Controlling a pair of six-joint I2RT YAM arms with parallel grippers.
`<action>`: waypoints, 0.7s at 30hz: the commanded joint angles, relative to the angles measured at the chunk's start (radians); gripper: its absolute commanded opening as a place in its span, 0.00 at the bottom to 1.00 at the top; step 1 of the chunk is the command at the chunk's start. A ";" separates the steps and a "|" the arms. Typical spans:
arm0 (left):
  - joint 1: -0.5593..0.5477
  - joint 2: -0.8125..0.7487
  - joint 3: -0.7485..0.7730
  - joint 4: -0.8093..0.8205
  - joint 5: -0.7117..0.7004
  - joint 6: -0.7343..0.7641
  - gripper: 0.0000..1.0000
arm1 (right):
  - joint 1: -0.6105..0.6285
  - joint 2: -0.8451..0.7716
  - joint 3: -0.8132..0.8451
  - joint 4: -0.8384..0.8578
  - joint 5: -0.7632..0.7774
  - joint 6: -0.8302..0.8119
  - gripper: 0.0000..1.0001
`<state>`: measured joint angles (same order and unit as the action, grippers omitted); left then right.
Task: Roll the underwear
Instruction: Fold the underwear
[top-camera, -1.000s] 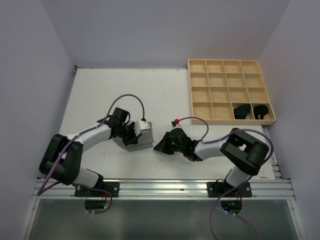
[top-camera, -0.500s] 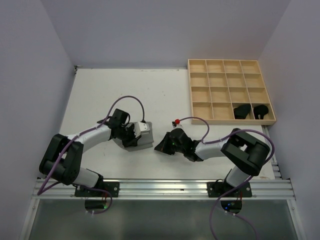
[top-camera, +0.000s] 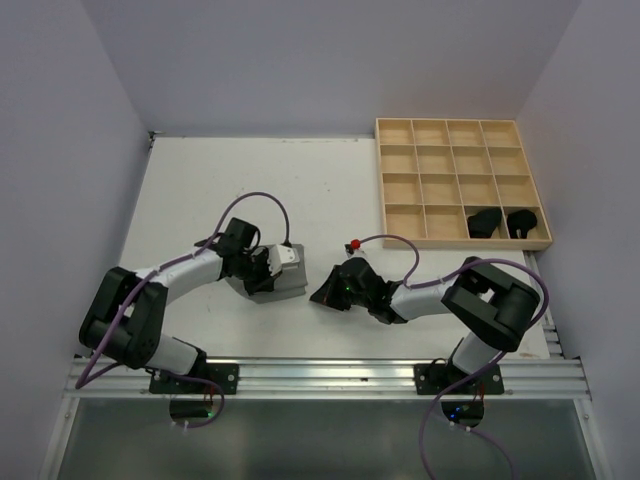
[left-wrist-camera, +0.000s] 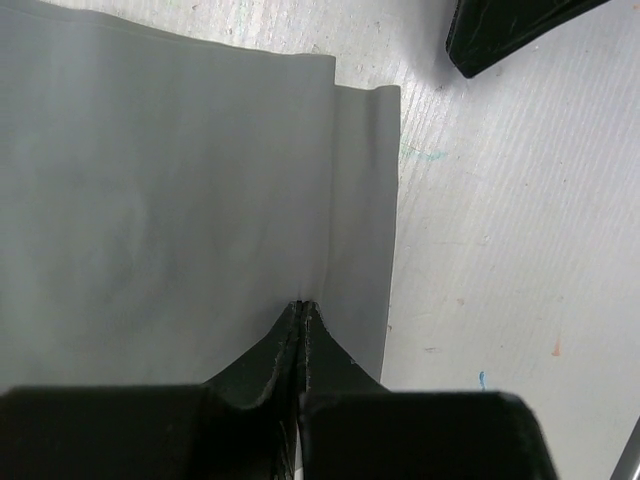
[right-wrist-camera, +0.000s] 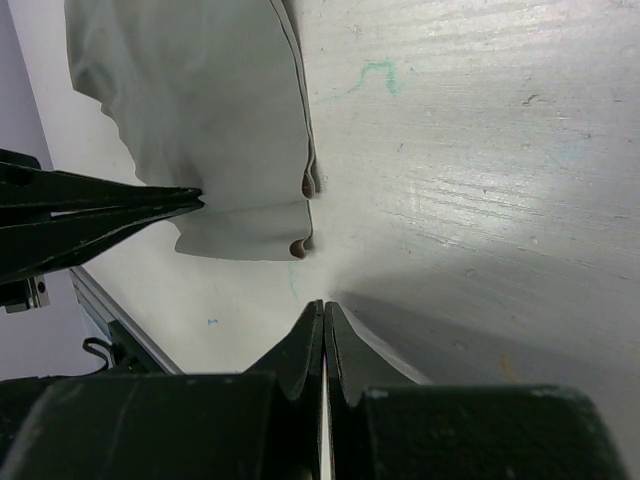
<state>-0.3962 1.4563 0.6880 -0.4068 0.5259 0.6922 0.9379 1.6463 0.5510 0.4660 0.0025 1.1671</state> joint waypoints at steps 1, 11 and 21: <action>-0.010 -0.060 0.005 -0.009 0.009 0.016 0.00 | 0.006 -0.029 0.006 0.003 0.030 -0.001 0.00; -0.010 -0.114 0.004 -0.107 0.042 0.062 0.00 | 0.006 -0.040 0.004 -0.004 0.033 -0.006 0.00; -0.010 -0.070 -0.030 -0.116 0.043 0.092 0.00 | 0.006 -0.065 0.001 -0.007 0.040 -0.020 0.00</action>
<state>-0.4007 1.3720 0.6689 -0.5167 0.5465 0.7547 0.9379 1.6211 0.5510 0.4614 0.0093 1.1660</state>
